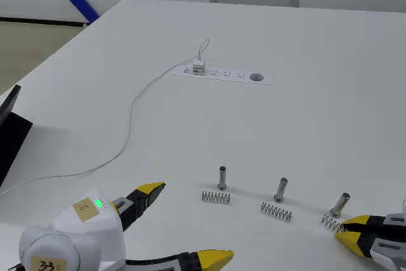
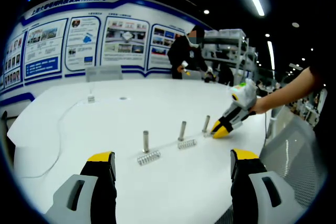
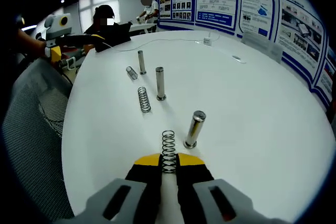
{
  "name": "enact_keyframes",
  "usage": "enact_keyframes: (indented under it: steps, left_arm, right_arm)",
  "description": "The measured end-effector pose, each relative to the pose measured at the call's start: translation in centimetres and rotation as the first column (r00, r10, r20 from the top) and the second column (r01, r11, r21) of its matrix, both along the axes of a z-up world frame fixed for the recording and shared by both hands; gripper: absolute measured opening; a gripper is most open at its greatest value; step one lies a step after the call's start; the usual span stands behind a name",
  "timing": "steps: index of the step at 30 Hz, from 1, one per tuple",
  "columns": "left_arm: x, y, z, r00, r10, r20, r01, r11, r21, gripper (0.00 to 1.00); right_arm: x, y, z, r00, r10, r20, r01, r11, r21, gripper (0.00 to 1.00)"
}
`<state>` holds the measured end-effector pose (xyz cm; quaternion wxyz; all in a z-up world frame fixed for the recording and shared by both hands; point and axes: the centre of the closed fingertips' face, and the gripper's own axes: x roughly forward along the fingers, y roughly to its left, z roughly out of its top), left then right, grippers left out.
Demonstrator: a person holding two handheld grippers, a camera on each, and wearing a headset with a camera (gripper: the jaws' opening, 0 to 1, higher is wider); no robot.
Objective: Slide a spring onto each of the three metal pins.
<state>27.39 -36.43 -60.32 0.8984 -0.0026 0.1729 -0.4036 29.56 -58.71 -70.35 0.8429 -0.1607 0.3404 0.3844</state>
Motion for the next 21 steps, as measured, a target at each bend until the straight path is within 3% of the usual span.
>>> enact_keyframes:
  steps: [11, 17, 21]
  left_arm:
    - [-0.3, -0.4, 0.1, 1.0, -0.023, 0.005, 0.023, 1.0, 0.005, 0.92]
    - [-0.3, -0.4, 0.2, 1.0, -0.03, -0.002, 0.03, 0.999, -0.009, 0.92]
    - [-0.1, -0.5, 0.6, 0.999, -0.03, 0.011, 0.031, 0.999, -0.02, 0.94]
  right_arm:
    - [0.2, 0.3, 1.4, 0.999, -0.007, 0.032, 0.006, 1.0, 0.014, 0.1]
    - [-0.3, 1.2, 3.0, 0.998, 0.021, 0.058, -0.023, 0.999, 0.023, 0.1]
    - [-0.5, 1.6, 4.1, 0.996, 0.041, 0.078, -0.043, 0.999, 0.022, 0.1]
